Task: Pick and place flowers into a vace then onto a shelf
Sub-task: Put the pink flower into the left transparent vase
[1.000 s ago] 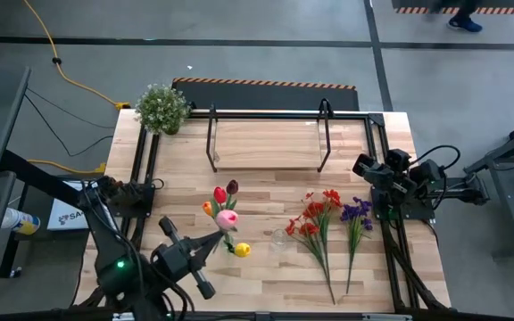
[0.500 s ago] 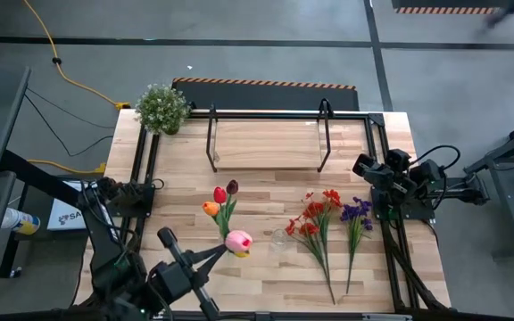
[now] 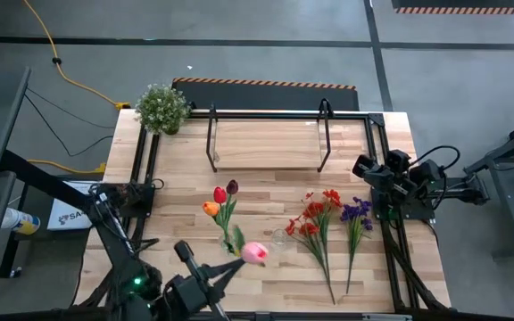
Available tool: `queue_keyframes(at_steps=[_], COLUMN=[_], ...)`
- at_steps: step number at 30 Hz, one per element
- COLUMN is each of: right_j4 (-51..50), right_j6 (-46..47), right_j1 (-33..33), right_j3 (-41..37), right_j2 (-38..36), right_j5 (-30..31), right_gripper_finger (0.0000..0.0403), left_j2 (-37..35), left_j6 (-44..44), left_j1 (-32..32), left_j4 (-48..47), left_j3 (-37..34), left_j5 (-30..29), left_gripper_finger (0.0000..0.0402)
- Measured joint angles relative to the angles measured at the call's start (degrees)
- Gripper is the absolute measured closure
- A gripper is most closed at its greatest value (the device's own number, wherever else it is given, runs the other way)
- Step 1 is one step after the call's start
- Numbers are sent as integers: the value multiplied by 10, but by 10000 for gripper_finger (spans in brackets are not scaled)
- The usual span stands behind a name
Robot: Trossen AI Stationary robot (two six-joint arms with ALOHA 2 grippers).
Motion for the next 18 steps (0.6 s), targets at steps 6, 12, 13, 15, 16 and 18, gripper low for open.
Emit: queue_keyframes(at_steps=[6,12,13,15,16,18], right_j4=[1,10,13,17,19,22], right_j6=[0,0,0,1,4,5], right_j1=[0,0,0,0,0,0], right_j3=[0,0,0,0,0,0], right_j2=[0,0,0,0,0,0], right_j5=[-3,-25,-30,-32,-32,-32], right_gripper_finger=[391,391,391,391,391,391], left_j2=[40,88,97,118,126,145], left_j6=[218,461,495,554,586,647], left_j1=[-1,-27,-33,-43,-49,-58], left_j4=[254,509,541,606,638,698], left_j3=[0,0,0,0,0,0], left_j5=[127,245,249,259,259,265], left_gripper_finger=[382,382,382,382,382,382])
